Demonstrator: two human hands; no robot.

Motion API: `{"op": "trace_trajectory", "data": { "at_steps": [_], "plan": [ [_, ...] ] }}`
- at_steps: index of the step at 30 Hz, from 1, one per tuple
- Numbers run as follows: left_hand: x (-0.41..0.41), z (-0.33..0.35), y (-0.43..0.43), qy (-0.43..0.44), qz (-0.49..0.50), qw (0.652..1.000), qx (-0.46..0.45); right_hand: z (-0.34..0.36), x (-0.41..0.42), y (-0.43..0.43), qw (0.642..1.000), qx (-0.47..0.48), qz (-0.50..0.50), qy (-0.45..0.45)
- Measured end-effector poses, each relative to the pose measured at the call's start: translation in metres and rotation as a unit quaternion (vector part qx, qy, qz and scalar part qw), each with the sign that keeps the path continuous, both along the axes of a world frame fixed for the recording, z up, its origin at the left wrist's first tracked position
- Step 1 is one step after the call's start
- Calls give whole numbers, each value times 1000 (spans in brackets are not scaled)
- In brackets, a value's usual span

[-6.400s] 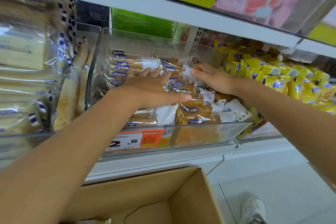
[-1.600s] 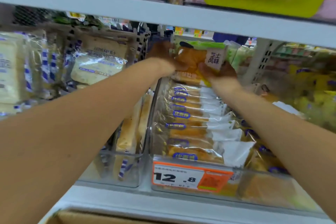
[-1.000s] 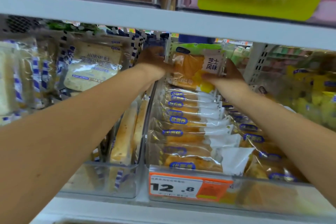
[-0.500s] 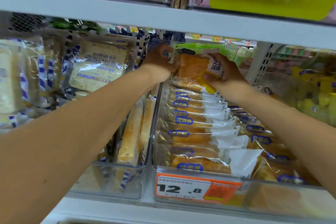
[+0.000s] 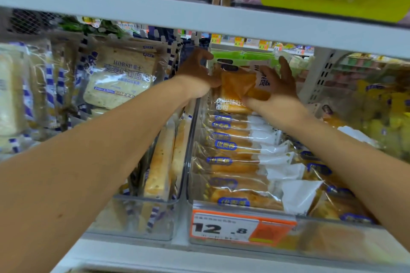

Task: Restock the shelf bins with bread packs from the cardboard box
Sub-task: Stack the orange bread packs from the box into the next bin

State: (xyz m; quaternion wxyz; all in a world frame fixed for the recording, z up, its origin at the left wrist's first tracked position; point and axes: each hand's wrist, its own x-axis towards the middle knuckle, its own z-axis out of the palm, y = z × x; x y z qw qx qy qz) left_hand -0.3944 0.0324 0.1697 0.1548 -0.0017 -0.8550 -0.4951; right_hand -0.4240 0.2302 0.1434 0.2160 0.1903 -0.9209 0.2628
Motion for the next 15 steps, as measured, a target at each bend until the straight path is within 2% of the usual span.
{"op": "trace_trajectory", "data": {
  "at_steps": [4,8,15],
  "plan": [
    [1,0,0,2,3,1000,24,0,1,3,998,12,44,44],
    [1,-2,1,0,-3,1000,31,-1,-9,-5,995,-20,33,87],
    [1,1,1,-16,6,1000,26,-6,-9,2,998,-7,49,45]
  ]
}}
